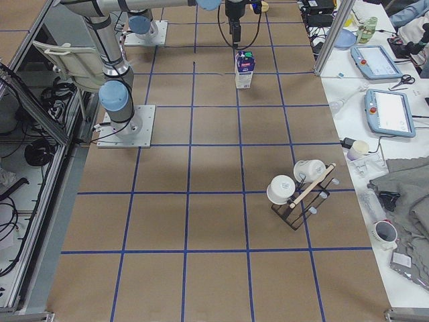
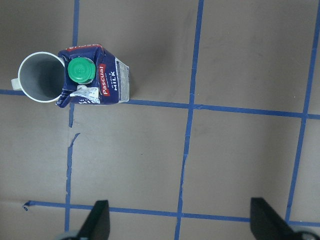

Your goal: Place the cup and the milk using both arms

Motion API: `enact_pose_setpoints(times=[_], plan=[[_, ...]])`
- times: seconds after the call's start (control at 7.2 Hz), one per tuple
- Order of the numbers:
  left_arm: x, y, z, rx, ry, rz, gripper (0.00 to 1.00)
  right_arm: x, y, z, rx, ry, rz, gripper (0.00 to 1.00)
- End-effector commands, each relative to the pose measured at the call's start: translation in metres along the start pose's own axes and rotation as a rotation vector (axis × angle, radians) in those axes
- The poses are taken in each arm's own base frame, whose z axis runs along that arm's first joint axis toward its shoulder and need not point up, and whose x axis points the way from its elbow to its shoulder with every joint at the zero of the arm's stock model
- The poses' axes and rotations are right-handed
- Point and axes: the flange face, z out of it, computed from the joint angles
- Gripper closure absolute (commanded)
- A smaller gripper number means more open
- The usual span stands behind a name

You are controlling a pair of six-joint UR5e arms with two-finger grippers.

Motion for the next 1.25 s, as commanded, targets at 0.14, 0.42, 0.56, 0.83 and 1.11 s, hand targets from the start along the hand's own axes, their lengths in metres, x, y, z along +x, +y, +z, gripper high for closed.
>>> enact_pose_setpoints(times=[0.14,0.42,0.56,0.83,1.11], plan=[[0.0003,0.0016,-0.0012,0.002,0.000,0.001,0.00,0.0030,0.0159,-0.0015,0.018,0.000,0.007,0.00],[0.0002,0.0017,-0.0005,0.001,0.000,-0.001,0.00,0.0041,0.0155,-0.0020,0.022,0.011,0.015,0.00],[0.0002,0.0017,-0.0005,0.001,0.000,-0.001,0.00,0.0039,0.0152,-0.0023,0.025,0.010,0.015,0.00],[0.0002,0.0019,0.0003,-0.001,0.000,-0.001,0.00,0.0039,0.0152,-0.0023,0.025,0.010,0.015,0.00],[0.0002,0.0019,0.0003,-0.001,0.000,-0.001,0.00,0.0039,0.0152,-0.0023,0.025,0.010,0.015,0.00]])
